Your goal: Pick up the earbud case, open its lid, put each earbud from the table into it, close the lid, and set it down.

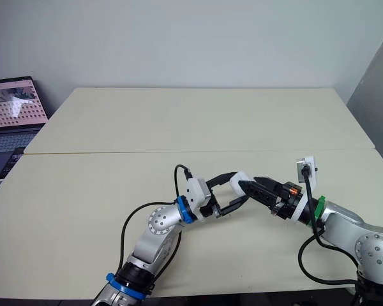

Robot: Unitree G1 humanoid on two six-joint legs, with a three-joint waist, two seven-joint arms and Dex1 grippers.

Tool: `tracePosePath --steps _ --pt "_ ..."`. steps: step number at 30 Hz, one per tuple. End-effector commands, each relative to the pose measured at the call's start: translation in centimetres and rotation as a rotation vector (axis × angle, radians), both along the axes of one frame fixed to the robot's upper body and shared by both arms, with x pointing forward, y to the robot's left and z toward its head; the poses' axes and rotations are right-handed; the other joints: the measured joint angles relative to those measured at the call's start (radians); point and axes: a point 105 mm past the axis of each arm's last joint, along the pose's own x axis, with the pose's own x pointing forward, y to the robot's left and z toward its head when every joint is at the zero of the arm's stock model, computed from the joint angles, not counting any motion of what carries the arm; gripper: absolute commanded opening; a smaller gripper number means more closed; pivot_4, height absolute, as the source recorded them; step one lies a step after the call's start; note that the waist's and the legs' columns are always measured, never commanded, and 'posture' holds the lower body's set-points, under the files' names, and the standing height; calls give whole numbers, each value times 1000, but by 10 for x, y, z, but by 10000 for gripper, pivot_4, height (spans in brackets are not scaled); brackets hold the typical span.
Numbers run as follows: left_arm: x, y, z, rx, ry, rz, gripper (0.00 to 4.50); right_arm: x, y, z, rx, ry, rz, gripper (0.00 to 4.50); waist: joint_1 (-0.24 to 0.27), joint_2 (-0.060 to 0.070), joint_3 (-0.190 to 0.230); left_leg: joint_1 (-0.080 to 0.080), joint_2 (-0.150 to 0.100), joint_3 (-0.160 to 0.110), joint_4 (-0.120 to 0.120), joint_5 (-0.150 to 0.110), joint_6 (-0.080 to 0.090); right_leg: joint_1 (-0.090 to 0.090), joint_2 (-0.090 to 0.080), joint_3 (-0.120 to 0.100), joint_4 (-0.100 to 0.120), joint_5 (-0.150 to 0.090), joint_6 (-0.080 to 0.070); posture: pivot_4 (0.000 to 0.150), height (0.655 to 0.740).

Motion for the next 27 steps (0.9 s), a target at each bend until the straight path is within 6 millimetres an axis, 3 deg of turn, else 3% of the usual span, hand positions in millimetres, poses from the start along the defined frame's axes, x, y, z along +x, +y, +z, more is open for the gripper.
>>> tracePosePath --steps 1,3,6,15,22,23,25,27 --pt "-3 -4 13 -34 -56 -27 27872 -5 2 10 4 -2 37 45000 0 0 0 0 0 0 0 0 0 0 0 0 0 0 0 1500 7400" --pt "-3 -4 12 -35 -51 -26 27872 -7 2 10 2 8 41 45000 0 0 0 0 0 0 0 0 0 0 0 0 0 0 0 1500 7400" --pt "-4 -4 10 -35 -47 -28 27872 -9 2 7 -10 30 46 39172 0 0 0 0 0 0 0 0 0 0 1 0 0 0 0 1500 7400" --pt "-5 -4 8 -37 -41 -34 27872 -11 2 -1 -48 73 34 7515 1 0 0 0 0 0 0 0 0 0 1 0 0 0 0 1500 7400" --pt "-7 -5 5 -28 -14 -55 27872 -8 2 2 -38 63 20 7486 1 0 0 0 0 0 0 0 0 0 1 0 0 0 0 1500 7400" --pt "-7 -4 4 -18 -12 -59 33472 -8 3 3 -38 62 20 7486 1 0 0 -1 0 0 0 0 0 0 1 0 0 0 0 1500 7400" --pt "-1 -2 4 10 -46 -12 37678 -8 3 5 -36 54 25 7486 1 0 0 0 0 0 0 0 0 0 1 0 0 0 0 1500 7400" --pt "2 2 5 8 -42 9 44695 -6 0 7 -37 45 19 7486 1 0 0 -1 0 -1 0 0 0 0 1 0 0 0 0 1500 7400"
